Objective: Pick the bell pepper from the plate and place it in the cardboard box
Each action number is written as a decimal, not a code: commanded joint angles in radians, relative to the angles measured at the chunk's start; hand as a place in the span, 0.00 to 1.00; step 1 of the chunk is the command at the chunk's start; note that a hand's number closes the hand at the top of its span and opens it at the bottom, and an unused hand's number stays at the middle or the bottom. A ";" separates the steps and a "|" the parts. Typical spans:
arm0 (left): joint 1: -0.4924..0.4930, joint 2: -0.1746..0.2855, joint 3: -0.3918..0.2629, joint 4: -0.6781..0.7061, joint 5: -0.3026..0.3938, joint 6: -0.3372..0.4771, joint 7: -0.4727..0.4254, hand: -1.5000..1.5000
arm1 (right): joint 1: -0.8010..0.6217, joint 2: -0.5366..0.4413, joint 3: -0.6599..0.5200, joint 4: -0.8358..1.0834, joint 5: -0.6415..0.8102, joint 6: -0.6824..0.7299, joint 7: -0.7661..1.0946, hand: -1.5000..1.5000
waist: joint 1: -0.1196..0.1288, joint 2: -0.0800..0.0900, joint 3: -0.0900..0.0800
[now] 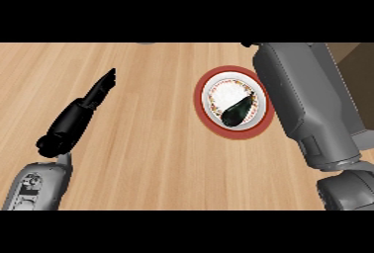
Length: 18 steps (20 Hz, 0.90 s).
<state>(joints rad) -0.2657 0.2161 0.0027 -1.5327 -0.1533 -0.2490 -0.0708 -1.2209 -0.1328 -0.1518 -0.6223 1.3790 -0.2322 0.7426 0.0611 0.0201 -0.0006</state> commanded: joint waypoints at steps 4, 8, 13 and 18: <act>0.012 -0.027 -0.010 0.022 -0.041 0.047 -0.020 0.50 | -0.060 -0.087 -0.070 0.092 0.049 -0.175 0.167 1.00 | -0.024 -0.004 0.000; 0.024 0.024 0.032 0.006 0.016 -0.021 -0.015 0.50 | -0.090 -0.182 -0.123 0.137 0.029 -0.202 0.169 1.00 | -0.023 -0.006 0.000; 0.039 -0.011 0.009 -0.040 -0.029 0.034 0.008 0.50 | -0.047 -0.275 -0.122 0.193 0.037 -0.141 0.111 1.00 | -0.038 -0.014 0.001; 0.011 0.045 0.075 0.014 0.029 -0.025 -0.005 0.50 | -0.008 -0.335 -0.198 0.266 -0.064 0.008 0.031 1.00 | -0.046 -0.014 0.001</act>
<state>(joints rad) -0.2437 0.2216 0.0326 -1.5289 -0.1573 -0.2429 -0.0742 -1.2575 -0.4229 -0.3079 -0.4019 1.3654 -0.3044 0.8108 0.0209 0.0084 -0.0001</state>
